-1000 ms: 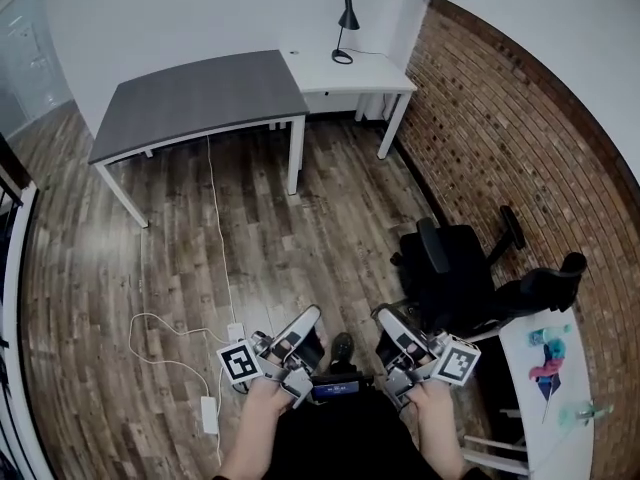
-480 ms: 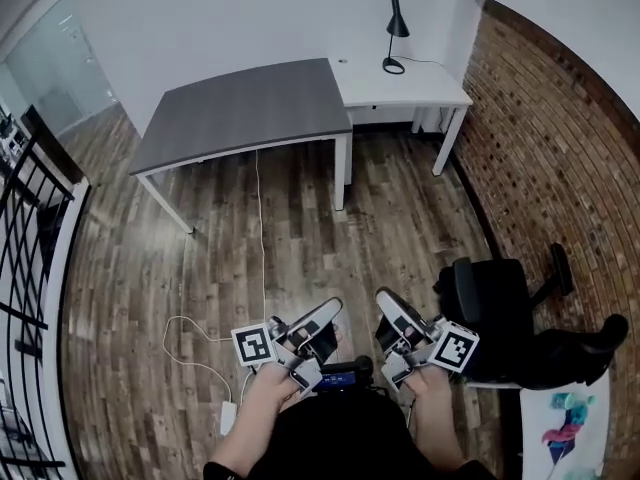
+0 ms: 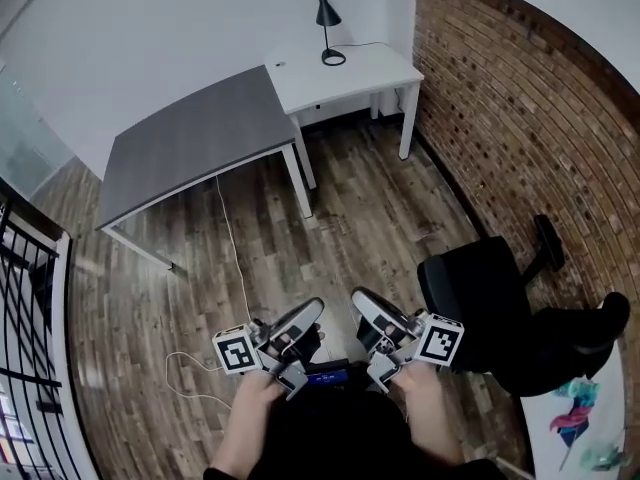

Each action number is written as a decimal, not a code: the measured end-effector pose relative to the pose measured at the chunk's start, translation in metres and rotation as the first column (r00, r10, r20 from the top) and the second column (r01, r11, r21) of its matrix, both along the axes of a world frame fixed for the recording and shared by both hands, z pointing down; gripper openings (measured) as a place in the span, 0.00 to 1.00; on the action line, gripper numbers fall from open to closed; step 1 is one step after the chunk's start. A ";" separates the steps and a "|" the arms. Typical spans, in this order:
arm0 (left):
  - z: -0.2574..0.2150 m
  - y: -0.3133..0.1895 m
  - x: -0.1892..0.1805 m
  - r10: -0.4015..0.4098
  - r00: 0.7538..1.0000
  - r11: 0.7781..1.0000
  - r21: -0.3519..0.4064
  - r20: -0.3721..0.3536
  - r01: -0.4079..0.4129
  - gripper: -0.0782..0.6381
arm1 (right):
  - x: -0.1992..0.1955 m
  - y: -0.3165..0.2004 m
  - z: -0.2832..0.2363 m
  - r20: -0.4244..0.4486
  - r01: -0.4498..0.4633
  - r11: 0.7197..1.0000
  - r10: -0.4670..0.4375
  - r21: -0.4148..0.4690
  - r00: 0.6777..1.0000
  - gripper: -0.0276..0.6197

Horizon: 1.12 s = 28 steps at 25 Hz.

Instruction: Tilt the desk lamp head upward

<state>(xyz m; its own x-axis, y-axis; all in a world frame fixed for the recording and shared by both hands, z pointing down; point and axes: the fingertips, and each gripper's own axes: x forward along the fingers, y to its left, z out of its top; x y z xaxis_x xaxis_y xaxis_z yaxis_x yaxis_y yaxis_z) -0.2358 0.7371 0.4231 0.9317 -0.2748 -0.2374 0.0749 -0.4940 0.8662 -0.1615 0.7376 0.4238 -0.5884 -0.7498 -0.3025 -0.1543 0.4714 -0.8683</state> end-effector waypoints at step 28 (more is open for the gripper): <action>-0.004 -0.311 0.025 0.136 0.972 0.990 -0.005 -0.189 -0.140 0.13 | 0.029 -0.285 -0.028 -0.122 -0.166 0.986 0.162 -0.023 0.979 0.16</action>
